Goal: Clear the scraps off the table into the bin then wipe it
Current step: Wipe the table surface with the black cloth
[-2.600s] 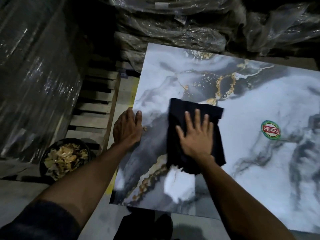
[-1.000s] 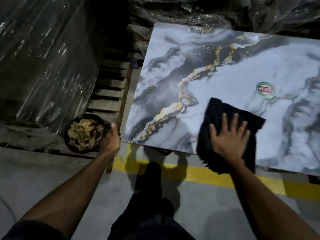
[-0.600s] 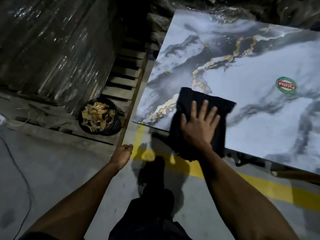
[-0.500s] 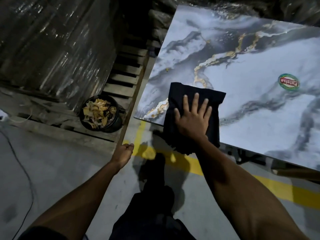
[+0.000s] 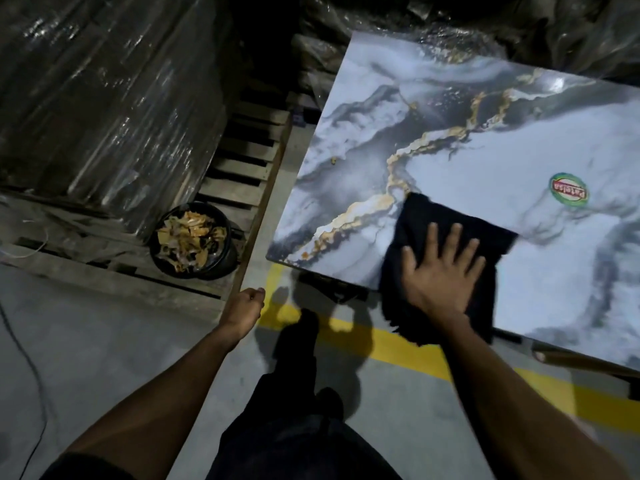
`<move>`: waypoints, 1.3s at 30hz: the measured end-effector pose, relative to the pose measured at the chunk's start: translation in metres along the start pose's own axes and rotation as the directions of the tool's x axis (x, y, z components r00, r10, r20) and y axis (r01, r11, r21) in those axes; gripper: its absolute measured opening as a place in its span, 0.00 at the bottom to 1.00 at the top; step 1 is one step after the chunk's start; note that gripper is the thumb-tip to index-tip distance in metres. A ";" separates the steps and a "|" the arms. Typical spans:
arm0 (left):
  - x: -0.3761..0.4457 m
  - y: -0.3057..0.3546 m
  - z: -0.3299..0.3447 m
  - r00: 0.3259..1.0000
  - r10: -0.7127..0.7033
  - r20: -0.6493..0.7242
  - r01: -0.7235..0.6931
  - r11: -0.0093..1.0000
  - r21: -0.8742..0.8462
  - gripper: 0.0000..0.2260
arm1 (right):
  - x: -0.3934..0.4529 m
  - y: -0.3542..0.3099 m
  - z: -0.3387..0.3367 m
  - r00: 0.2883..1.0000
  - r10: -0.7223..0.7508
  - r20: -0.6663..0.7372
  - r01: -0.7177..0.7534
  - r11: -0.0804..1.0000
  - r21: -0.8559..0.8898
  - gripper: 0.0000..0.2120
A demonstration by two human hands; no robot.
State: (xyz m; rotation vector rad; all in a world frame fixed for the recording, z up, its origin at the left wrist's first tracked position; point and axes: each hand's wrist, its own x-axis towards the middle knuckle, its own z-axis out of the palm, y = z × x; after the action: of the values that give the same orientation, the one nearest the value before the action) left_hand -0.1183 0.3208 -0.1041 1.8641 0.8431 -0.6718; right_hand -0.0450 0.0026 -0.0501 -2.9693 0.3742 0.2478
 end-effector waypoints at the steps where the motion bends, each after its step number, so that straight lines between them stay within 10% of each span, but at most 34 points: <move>1: 0.006 0.005 -0.003 1.000 -0.002 0.009 0.002 1.000 -0.010 0.11 | -0.003 -0.025 0.005 0.998 -0.067 -0.009 0.067 0.998 0.003 0.35; 11: 0.068 0.054 -0.031 1.000 0.015 -0.002 -0.015 0.999 -0.039 0.15 | 0.012 -0.141 0.026 0.934 -0.357 -0.015 0.357 0.934 -0.008 0.33; 20: 0.089 0.122 -0.032 0.993 0.097 -0.069 -0.103 0.991 -0.089 0.13 | 0.080 -0.009 -0.014 0.985 0.166 0.039 -0.166 0.986 -0.014 0.40; 34: 0.116 0.204 -0.020 0.952 0.260 -0.161 -0.284 0.947 -0.150 0.23 | 0.036 -0.155 0.017 0.964 -0.265 0.011 0.265 0.964 -0.017 0.34; 39: 0.118 0.236 -0.005 0.932 0.333 -0.142 -0.323 0.942 0.091 0.24 | 0.086 -0.069 -0.001 0.997 0.074 -0.006 -0.074 0.996 -0.043 0.37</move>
State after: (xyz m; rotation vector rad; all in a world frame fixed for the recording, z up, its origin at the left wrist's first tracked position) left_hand 0.1395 0.2826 -0.0639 2.0757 0.5891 -0.3518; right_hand 0.0550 0.0491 -0.0568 -3.0026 0.4857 0.2613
